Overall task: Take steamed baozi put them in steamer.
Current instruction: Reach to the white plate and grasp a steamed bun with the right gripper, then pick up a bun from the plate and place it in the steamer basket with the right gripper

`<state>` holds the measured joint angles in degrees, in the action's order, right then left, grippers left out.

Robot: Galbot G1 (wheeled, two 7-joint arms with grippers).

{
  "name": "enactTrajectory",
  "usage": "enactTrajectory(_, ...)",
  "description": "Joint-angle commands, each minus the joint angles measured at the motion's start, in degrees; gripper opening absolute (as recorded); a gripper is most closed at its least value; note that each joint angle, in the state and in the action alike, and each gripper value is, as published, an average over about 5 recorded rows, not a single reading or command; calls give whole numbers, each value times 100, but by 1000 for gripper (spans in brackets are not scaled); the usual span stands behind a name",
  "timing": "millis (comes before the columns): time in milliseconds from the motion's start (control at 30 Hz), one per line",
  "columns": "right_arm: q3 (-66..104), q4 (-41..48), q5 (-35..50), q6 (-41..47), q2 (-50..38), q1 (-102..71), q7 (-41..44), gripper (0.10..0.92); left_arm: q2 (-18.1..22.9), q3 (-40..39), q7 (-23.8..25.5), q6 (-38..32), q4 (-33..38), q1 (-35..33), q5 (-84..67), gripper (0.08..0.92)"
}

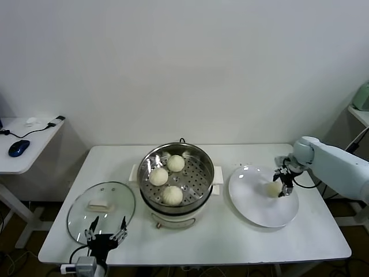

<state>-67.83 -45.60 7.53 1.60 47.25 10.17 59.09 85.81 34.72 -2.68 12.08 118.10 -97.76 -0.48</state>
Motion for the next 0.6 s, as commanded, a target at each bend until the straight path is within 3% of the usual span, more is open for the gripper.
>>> enactTrajectory(33, -126, -207, 216, 44, -21, 188, 48, 713, -1, 6, -1, 0, -3, -3, -1, 823)
enactTrajectory(200, -1019, -892, 897, 190, -263, 1217, 90, 705, 6, -23, 0, 3, 38, -12, 15, 823)
enactTrajectory(433, -3321, -2331, 2975, 843, 0, 4085, -74, 696, 3, -63, 8, 46, 124, 4, 18, 823)
enactTrajectory(600, -3831, -3669, 4555, 1598, 470, 5454, -516, 696, -15, -116, 15, 95, 175, 26, 21, 823)
